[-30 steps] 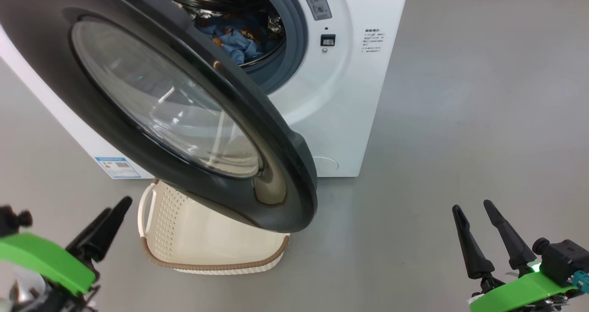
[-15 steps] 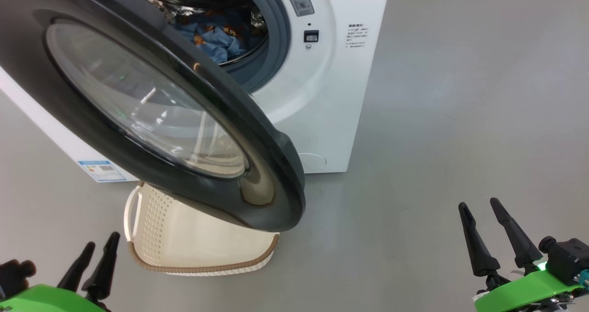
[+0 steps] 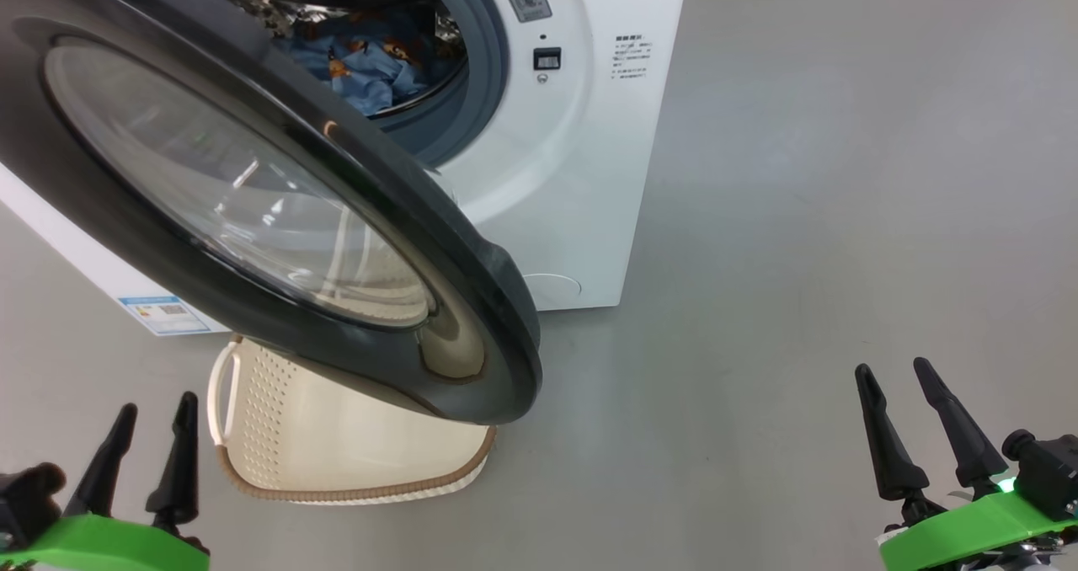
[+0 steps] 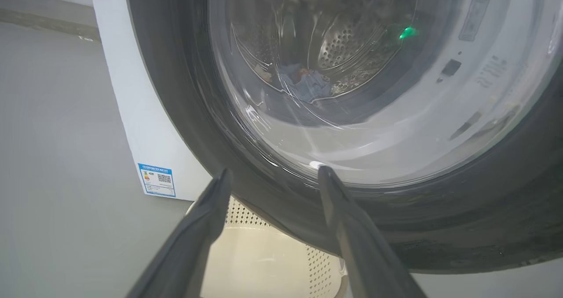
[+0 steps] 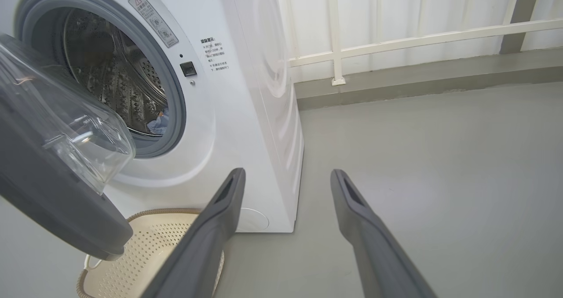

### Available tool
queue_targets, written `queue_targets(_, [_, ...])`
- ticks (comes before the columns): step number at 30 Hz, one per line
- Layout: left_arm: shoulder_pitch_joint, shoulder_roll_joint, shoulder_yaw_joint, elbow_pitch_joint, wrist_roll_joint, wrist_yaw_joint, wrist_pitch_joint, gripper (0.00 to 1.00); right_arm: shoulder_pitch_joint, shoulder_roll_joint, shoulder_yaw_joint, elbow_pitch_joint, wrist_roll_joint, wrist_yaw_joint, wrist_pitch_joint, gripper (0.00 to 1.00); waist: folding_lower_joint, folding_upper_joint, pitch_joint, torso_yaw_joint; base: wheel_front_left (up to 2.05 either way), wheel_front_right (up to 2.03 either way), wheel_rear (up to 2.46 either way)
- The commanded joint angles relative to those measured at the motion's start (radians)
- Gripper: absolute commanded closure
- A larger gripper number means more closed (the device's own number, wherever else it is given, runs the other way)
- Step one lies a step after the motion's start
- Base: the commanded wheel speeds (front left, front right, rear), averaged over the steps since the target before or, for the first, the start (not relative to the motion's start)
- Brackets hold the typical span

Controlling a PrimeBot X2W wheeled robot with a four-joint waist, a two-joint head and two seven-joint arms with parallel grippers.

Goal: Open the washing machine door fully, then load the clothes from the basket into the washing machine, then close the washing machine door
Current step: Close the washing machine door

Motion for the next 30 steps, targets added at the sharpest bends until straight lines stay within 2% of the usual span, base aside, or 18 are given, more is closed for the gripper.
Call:
queue_targets(1, [-0.008,0.015,0.064,-0.033,0.056,-0.003,-0.01,0.0,-0.019,-0.015,0.015,-0.027,-0.002,0.002,-0.005,0.0,0.0,0.0,0.002,-0.003,0.0,0.0,0.0])
queue_targets(5, [0.014,-0.043,0.116,-0.068,0.193,-0.003,-0.01,0.0,-0.022,-0.014,0.011,-0.027,-0.003,0.002,-0.005,0.0,0.0,0.0,0.002,-0.008,0.0,0.0,0.0])
queue_targets(11, [0.046,-0.121,0.182,-0.12,0.327,-0.003,-0.01,0.0,-0.024,-0.014,0.006,-0.026,-0.004,0.002,-0.005,0.0,0.0,0.0,0.001,-0.011,0.0,0.0,0.0])
queue_targets(18, [0.065,-0.163,0.212,-0.117,0.38,-0.003,-0.01,0.0,-0.025,-0.017,0.004,-0.026,-0.006,0.002,-0.005,0.0,0.0,0.0,-0.001,-0.012,0.0,0.0,0.0])
queue_targets(30, [0.069,-0.175,0.219,-0.106,0.395,-0.003,-0.01,0.0,-0.02,-0.019,0.008,-0.028,-0.007,0.002,-0.005,0.0,0.0,0.0,-0.003,-0.006,0.0,0.0,0.0])
